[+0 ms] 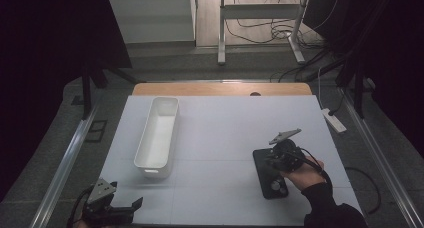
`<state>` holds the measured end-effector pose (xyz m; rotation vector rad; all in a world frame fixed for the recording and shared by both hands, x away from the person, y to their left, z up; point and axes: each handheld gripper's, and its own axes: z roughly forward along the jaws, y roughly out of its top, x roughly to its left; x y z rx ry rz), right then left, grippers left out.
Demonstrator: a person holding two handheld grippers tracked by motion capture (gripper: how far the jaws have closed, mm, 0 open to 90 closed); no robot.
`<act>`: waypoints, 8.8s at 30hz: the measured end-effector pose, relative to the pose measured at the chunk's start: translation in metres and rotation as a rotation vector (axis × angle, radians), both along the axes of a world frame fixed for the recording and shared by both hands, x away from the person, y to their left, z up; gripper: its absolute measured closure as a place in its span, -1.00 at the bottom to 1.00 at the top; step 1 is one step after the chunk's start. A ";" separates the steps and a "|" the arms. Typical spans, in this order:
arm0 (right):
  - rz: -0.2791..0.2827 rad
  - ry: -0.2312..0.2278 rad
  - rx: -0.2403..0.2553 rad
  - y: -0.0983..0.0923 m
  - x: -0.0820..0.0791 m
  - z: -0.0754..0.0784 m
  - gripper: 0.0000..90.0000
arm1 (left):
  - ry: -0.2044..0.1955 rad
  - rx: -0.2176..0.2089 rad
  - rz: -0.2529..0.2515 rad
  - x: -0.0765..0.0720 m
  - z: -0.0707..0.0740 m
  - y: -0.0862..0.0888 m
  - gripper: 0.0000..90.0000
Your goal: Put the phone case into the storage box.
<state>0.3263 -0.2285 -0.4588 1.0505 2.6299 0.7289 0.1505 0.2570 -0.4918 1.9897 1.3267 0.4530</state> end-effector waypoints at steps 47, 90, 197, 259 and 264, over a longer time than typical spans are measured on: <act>-0.074 0.040 -0.065 -0.049 -0.026 -0.028 1.00 | -0.002 0.008 -0.002 0.000 0.000 -0.001 -0.97; 0.085 0.150 0.006 -0.017 -0.047 -0.042 1.00 | -0.001 0.020 -0.003 0.000 0.000 -0.002 -0.97; 0.102 -0.002 -0.030 0.089 0.081 -0.050 1.00 | 0.012 0.020 -0.002 0.001 -0.001 -0.002 -0.96; 0.002 -0.046 -0.056 0.053 0.061 -0.012 -1.00 | 0.012 0.027 -0.003 0.001 -0.001 -0.003 -0.96; -0.030 -0.026 -0.056 0.044 0.066 -0.014 -1.00 | 0.012 0.027 -0.003 0.001 0.000 -0.003 -0.96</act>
